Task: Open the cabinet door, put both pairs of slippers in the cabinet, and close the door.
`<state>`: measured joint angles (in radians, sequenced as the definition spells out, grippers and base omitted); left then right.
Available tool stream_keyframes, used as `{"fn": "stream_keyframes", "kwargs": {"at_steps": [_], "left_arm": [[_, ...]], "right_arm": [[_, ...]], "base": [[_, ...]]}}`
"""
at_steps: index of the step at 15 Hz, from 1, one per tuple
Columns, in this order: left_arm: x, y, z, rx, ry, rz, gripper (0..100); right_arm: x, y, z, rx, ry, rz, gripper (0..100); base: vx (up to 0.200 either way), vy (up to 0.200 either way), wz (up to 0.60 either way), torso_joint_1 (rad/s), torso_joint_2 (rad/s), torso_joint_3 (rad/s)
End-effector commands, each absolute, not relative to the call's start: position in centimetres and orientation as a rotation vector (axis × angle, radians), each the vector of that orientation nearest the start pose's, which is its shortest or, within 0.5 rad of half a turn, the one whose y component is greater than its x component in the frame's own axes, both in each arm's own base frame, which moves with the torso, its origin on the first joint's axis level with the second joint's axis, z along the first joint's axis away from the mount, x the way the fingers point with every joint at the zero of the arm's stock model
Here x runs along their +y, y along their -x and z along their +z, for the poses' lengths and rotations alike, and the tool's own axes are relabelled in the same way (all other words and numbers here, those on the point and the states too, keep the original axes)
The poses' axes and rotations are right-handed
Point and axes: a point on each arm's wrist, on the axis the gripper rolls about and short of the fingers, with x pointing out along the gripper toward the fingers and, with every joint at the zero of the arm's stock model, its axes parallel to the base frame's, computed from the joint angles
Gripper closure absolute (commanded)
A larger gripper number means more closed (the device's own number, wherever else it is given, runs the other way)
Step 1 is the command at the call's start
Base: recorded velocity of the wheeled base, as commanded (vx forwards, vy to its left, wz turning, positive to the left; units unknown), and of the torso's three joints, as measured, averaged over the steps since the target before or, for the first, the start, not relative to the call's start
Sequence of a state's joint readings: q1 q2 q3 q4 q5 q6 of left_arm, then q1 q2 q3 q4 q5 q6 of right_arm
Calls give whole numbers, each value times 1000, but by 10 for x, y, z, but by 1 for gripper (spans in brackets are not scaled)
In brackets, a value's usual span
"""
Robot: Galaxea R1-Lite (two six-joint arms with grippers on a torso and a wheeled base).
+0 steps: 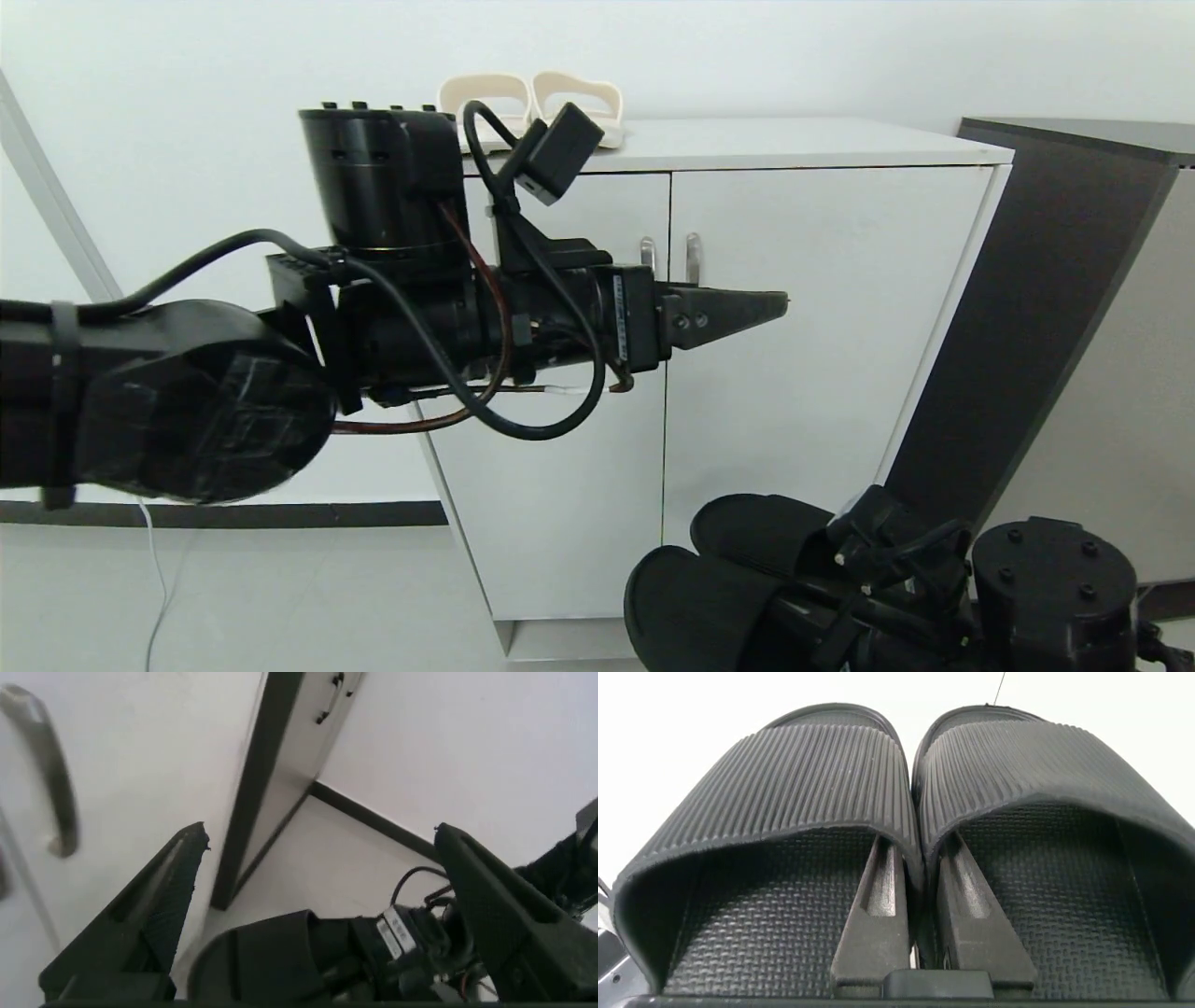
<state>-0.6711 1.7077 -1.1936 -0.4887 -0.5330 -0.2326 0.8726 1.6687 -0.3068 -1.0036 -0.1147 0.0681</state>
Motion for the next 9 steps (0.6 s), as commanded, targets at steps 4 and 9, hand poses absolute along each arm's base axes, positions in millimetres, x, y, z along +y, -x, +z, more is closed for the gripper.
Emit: {"fn": "stream_keyframes", "kwargs": {"at_steps": [4, 9], "left_arm": [[-229, -279, 262, 206, 229, -1172, 0], [-234, -299, 260, 182, 234, -1034, 0]], "right_arm": [[179, -153, 107, 350, 114, 736, 100], [181, -156, 102, 367, 122, 733, 100]], "base": [[0, 0, 0, 0, 0, 0], [0, 0, 0, 0, 0, 0]]}}
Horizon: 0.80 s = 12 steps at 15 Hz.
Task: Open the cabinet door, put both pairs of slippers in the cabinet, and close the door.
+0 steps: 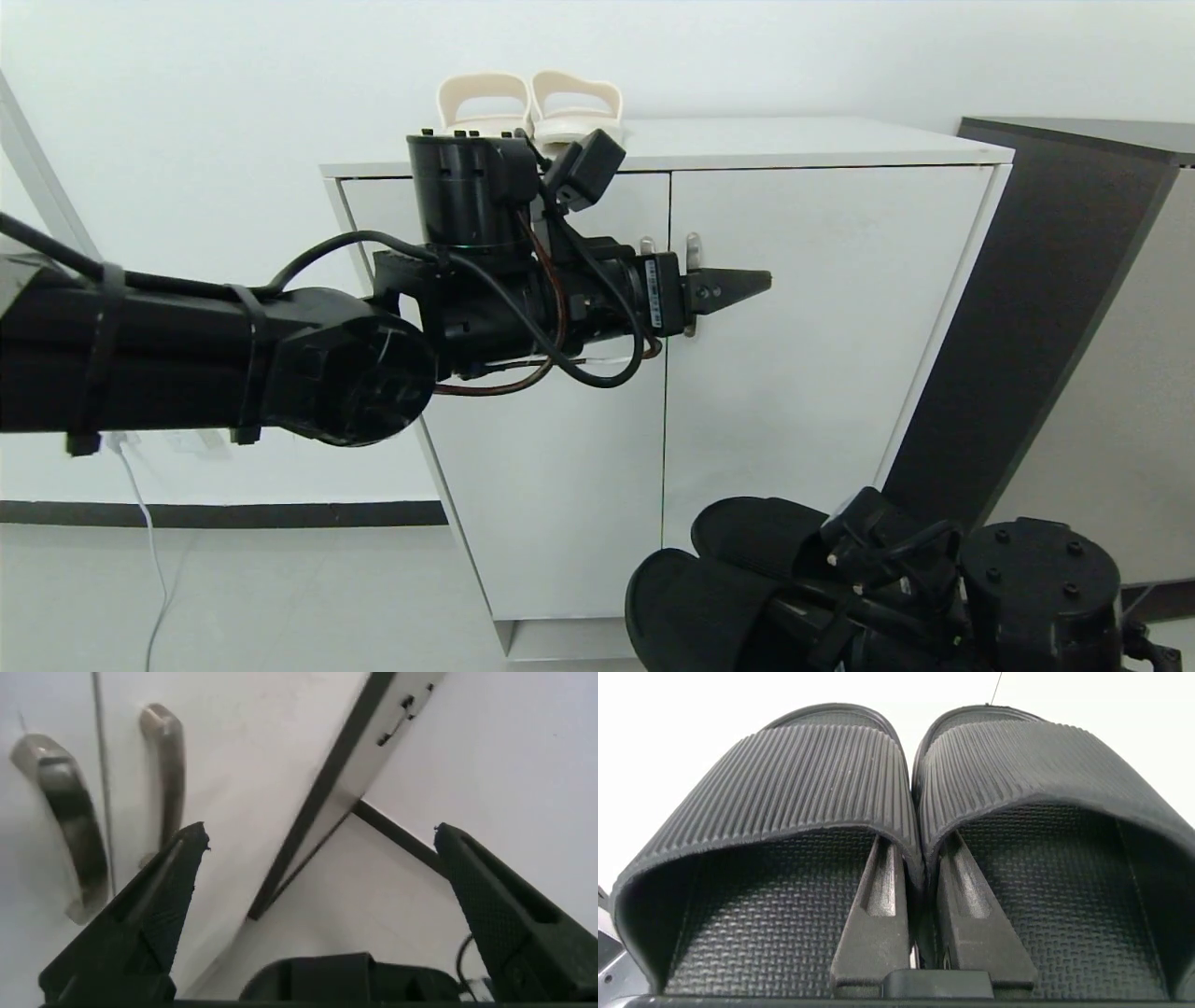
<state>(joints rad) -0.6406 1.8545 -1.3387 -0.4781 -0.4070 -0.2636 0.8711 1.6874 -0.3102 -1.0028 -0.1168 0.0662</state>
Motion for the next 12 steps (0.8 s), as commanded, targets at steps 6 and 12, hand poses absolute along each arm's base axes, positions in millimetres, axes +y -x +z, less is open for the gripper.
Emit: {"fn": "stream_keyframes", "kwargs": {"at_steps": [6, 12], "left_arm": [[-234, -327, 254, 213, 232, -911, 0], [-241, -335, 253, 204, 233, -916, 0]], "right_arm": [[181, -156, 102, 369, 121, 731, 100], [181, -156, 102, 367, 122, 730, 100]], "base": [[0, 0, 0, 0, 0, 0], [0, 0, 0, 0, 0, 0]]}}
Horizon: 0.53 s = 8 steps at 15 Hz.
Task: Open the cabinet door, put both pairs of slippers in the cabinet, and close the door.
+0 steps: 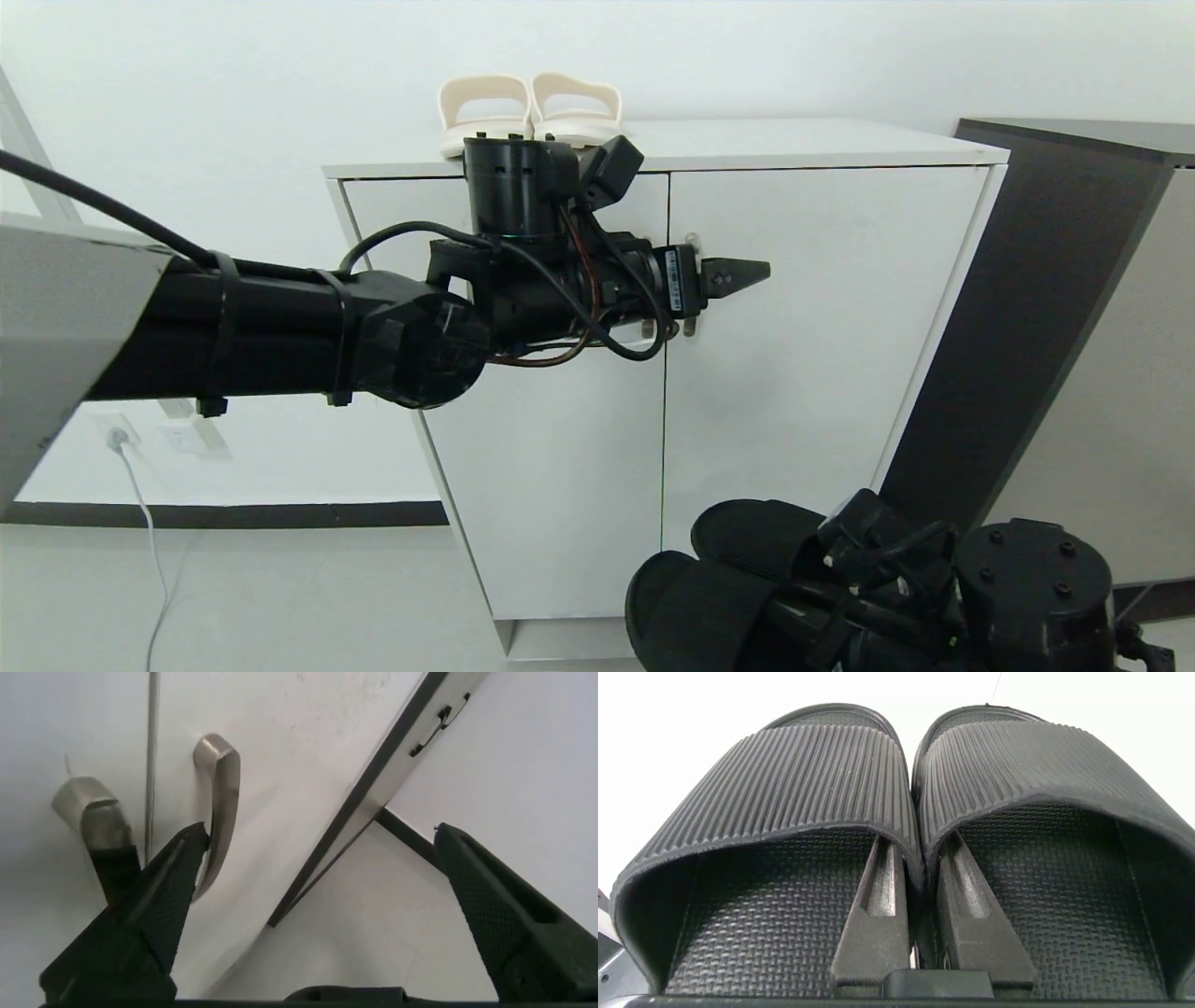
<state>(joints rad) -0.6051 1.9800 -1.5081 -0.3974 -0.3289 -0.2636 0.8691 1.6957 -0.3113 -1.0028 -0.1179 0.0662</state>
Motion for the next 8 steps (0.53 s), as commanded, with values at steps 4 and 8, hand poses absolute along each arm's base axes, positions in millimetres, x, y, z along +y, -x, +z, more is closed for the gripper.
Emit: {"fn": "stream_keyframes", "kwargs": {"at_steps": [4, 8], "left_arm": [[-242, -335, 250, 220, 252, -913, 100], [-237, -330, 248, 239, 258, -910, 100]], "right_arm": [[181, -156, 101, 370, 124, 731, 100], [180, -154, 101, 376, 124, 743, 100]], "base": [[0, 0, 0, 0, 0, 0], [0, 0, 0, 0, 0, 0]]}}
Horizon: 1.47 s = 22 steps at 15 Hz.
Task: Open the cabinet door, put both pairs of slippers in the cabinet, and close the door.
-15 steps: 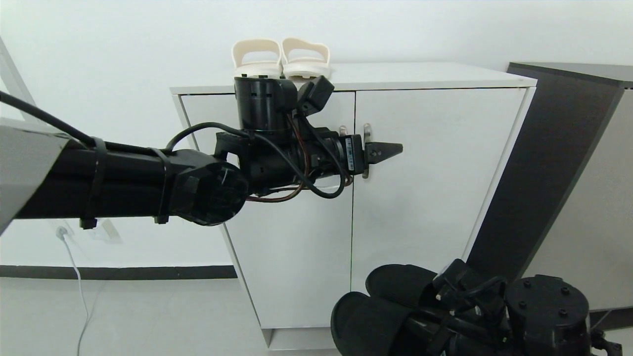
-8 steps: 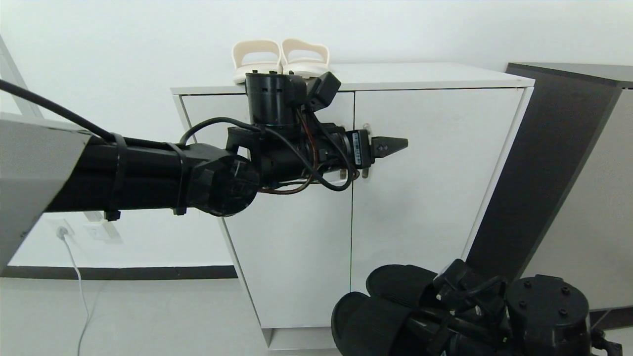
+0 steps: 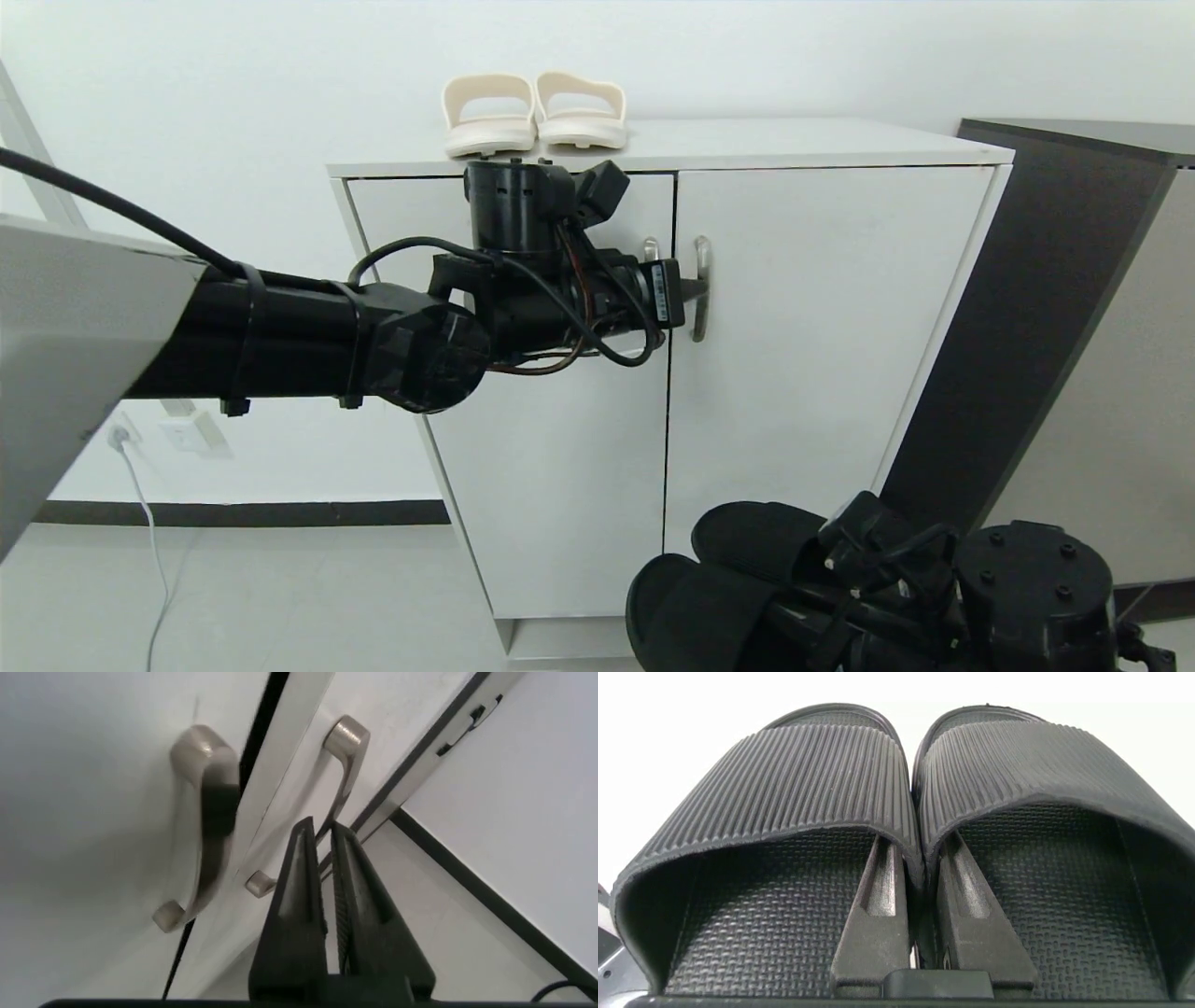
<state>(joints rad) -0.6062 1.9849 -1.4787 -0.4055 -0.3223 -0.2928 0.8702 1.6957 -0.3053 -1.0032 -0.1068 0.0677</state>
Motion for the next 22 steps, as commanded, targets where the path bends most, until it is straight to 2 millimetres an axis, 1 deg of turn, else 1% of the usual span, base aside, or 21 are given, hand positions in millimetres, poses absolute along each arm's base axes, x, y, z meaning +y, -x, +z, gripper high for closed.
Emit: {"fn": "stream_keyframes", "kwargs": {"at_steps": [1, 2, 4, 6, 8, 10, 11, 12, 13, 15, 17, 20, 22], "left_arm": [[-235, -325, 248, 241, 256, -911, 100], [-233, -322, 248, 243, 256, -913, 100], [-229, -307, 250, 234, 258, -929, 100], [-224, -288, 254, 236, 254, -947, 100], [-216, -267, 257, 243, 252, -962, 100], [-205, -254, 263, 231, 257, -962, 100], [-202, -254, 264, 230, 264, -956, 100], [-196, -260, 264, 232, 276, -931, 100], [-193, -266, 263, 230, 278, -919, 100], [-200, -280, 257, 199, 286, -915, 100], [-209, -294, 251, 160, 291, -912, 100], [-224, -307, 243, 168, 297, -921, 100], [-230, -311, 242, 173, 312, -927, 100]], "right_arm": [[180, -153, 100, 381, 123, 761, 100], [179, -151, 100, 386, 123, 774, 100], [177, -144, 100, 386, 125, 825, 100], [178, -143, 101, 382, 122, 837, 100], [178, -142, 99, 388, 127, 837, 100], [180, -139, 99, 386, 131, 854, 100], [180, -139, 99, 386, 131, 856, 100], [181, -137, 99, 389, 135, 864, 100], [181, -132, 96, 402, 144, 881, 100], [180, -120, 91, 417, 168, 919, 100], [180, -118, 92, 415, 170, 927, 100], [180, -117, 89, 424, 176, 927, 100], [179, -113, 87, 436, 187, 941, 100]], "base": [[0, 0, 0, 0, 0, 0], [0, 0, 0, 0, 0, 0], [0, 0, 0, 0, 0, 0], [0, 0, 0, 0, 0, 0], [0, 0, 0, 0, 0, 0], [0, 0, 0, 0, 0, 0], [0, 0, 0, 0, 0, 0], [0, 0, 0, 0, 0, 0], [0, 0, 0, 0, 0, 0], [0, 0, 0, 0, 0, 0], [0, 0, 0, 0, 0, 0], [0, 0, 0, 0, 0, 0], [0, 0, 0, 0, 0, 0]]}}
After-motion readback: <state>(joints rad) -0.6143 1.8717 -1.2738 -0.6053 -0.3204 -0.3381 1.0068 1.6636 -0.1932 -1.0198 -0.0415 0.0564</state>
